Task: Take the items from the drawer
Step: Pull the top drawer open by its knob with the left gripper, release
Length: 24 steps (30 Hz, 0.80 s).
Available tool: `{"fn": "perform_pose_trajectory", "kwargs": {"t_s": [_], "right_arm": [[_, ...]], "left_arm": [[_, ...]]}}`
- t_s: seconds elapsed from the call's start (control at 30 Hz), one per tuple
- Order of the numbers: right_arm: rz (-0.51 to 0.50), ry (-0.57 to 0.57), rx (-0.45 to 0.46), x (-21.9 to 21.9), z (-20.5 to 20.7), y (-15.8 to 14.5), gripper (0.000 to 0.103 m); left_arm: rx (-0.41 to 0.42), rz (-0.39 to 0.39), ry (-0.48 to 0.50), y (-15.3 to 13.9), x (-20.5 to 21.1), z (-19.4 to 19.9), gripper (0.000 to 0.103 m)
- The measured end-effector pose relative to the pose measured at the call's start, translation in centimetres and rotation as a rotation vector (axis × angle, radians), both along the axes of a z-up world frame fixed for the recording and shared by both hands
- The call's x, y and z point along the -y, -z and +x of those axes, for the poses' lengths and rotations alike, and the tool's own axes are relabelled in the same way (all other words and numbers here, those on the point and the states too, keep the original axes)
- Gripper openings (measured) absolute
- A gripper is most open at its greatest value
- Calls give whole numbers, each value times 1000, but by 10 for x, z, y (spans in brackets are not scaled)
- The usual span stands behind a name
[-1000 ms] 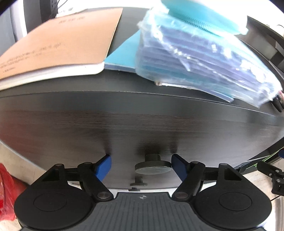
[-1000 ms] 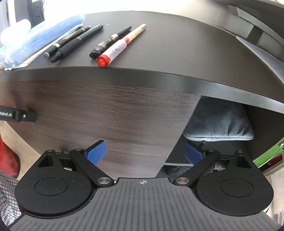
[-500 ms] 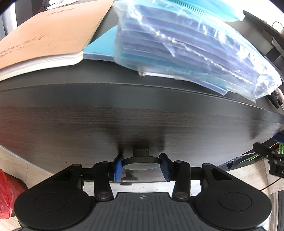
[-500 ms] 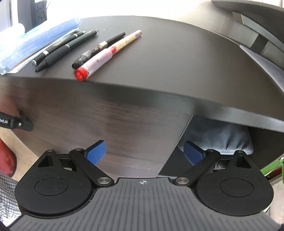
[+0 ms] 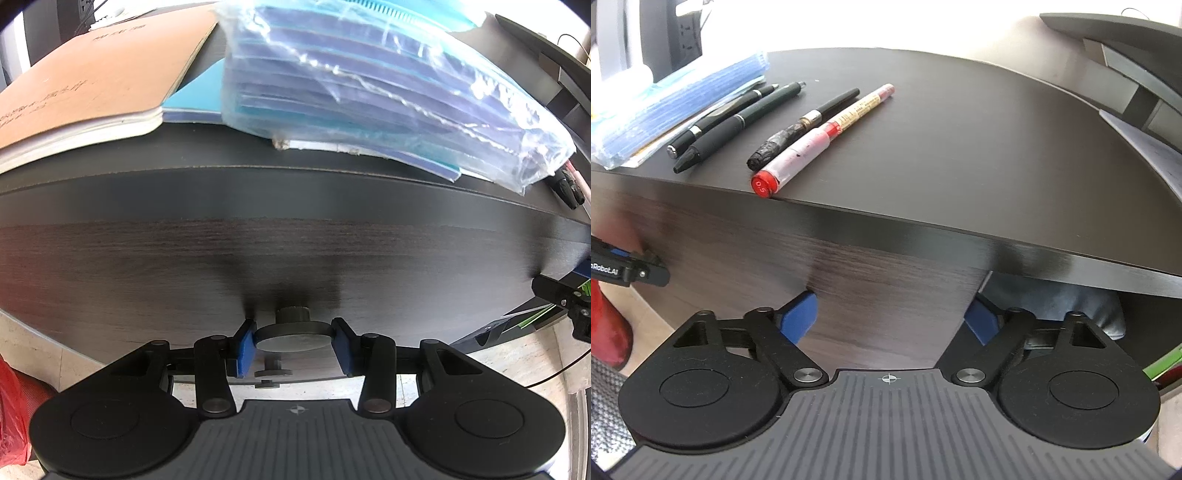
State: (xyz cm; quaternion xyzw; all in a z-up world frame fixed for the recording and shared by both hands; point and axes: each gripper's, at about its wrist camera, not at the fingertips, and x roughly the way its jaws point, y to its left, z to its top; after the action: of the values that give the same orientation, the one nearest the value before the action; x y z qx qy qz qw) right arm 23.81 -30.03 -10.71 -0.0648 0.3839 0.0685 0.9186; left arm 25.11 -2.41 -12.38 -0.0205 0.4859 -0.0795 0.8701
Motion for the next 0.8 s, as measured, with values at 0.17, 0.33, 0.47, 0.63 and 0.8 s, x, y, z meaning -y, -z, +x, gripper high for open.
{"fn": "perform_pose_trajectory", "kwargs": {"t_s": [0.17, 0.33, 0.47, 0.63, 0.8], "right_arm": [[-12, -10, -10, 2, 0, -2, 80], [-38, -22, -15, 0, -5, -2, 79], [-49, -24, -20, -1, -11, -2, 79], [-64, -28, -27, -2, -22, -2, 79], [-80, -36, -41, -4, -39, -3, 79]], "left_arm": [[13, 23, 24, 1, 3, -13, 41], [15, 38, 36, 6, 15, -17, 41], [19, 51, 46, 6, 19, -26, 41], [19, 60, 52, 7, 22, -41, 41], [10, 60, 63, 7, 23, -59, 41]]}}
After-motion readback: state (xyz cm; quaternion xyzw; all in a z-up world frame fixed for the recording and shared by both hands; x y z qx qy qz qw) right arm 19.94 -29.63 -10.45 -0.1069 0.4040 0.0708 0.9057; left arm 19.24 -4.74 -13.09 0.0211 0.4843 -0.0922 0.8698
